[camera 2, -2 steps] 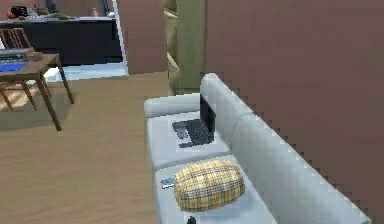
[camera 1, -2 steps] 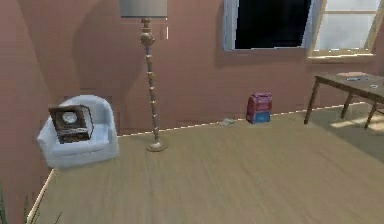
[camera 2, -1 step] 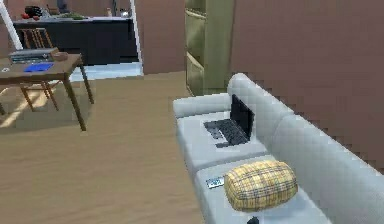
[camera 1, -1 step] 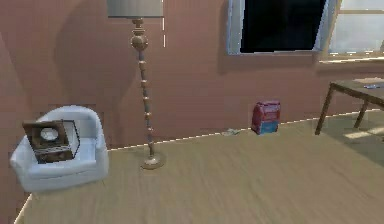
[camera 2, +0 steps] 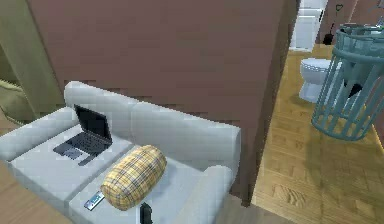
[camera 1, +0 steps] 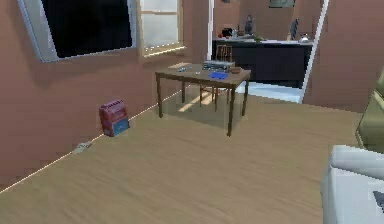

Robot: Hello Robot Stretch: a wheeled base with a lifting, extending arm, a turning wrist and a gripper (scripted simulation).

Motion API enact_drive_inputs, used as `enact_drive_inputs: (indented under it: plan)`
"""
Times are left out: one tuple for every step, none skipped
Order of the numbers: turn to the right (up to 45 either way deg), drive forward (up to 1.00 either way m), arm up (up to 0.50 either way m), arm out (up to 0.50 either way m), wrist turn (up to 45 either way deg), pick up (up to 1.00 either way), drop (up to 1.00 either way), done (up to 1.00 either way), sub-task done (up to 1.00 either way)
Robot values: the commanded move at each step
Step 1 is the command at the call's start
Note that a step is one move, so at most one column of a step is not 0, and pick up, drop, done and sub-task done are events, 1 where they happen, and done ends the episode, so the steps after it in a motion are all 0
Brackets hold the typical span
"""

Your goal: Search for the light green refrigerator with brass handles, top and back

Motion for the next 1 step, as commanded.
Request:
enact_drive_inputs:
  plan:
    - [24.0,0.0,0.0,0.0,0.0,0.0,0.0,0.0,0.0]
